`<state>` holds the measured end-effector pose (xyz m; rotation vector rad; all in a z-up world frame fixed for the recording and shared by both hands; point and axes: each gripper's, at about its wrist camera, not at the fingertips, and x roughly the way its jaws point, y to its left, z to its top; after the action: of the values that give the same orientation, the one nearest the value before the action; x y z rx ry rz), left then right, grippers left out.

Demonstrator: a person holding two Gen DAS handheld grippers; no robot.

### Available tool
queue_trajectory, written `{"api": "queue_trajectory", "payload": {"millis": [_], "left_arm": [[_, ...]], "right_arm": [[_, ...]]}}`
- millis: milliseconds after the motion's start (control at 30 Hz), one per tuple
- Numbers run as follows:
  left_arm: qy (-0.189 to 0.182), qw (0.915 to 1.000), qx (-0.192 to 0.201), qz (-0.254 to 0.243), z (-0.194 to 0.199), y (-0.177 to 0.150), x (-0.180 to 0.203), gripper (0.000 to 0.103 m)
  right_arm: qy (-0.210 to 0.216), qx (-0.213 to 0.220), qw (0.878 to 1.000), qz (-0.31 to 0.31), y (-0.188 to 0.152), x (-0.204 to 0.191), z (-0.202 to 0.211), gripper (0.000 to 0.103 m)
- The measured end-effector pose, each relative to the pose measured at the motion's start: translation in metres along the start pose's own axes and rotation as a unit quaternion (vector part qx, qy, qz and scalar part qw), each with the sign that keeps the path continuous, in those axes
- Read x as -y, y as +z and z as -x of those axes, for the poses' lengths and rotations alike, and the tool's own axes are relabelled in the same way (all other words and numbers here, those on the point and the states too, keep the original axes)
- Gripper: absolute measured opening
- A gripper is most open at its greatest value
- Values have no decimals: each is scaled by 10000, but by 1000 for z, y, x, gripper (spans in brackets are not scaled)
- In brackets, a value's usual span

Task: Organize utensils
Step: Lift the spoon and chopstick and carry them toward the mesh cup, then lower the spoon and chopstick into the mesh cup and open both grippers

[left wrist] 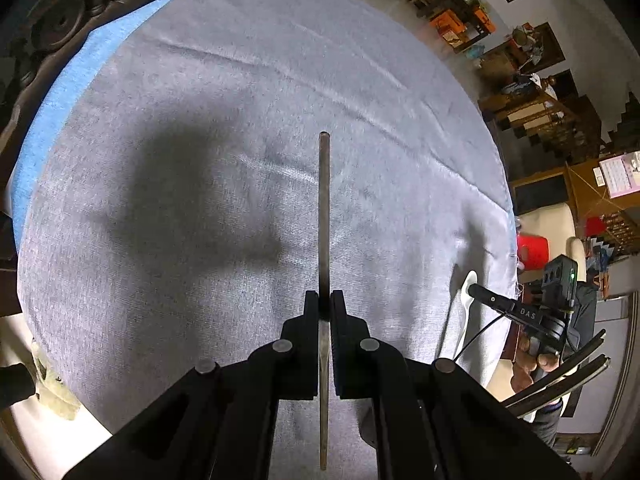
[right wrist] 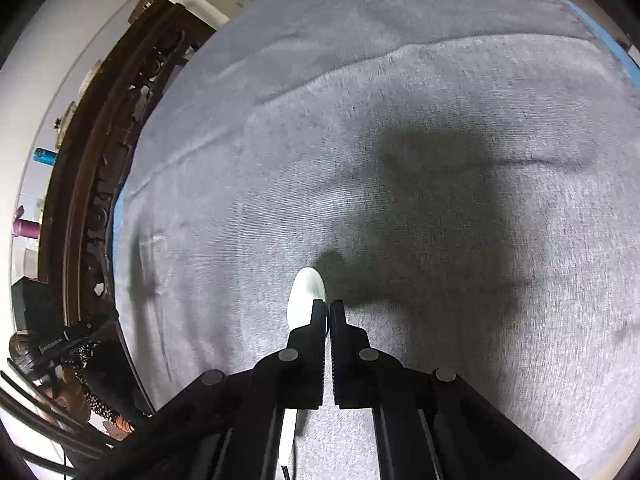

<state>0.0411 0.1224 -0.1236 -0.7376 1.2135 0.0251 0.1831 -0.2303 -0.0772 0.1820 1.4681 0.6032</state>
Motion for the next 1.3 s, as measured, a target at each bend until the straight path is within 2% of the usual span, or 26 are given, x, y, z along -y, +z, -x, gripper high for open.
{"api": "queue_trajectory", "payload": {"millis": [633,1000,1133,1300], "left_arm": [[-243,9979,563,-189,41,-35,21,5],[-387,9970,658,-86,41,-29,14,5],[-487,9955,818,14,49,-35,12,5],[-349,9931,1113,-85,64,-44,21,5]], "right_arm": [[230,368,9990,-106,-37,11,33,3],[179,379,9990,-172,-33,13,34,3],[238,488,9984,-174,-39,12,41,3],[310,795,9961,-246,-50,16,62,3]]}}
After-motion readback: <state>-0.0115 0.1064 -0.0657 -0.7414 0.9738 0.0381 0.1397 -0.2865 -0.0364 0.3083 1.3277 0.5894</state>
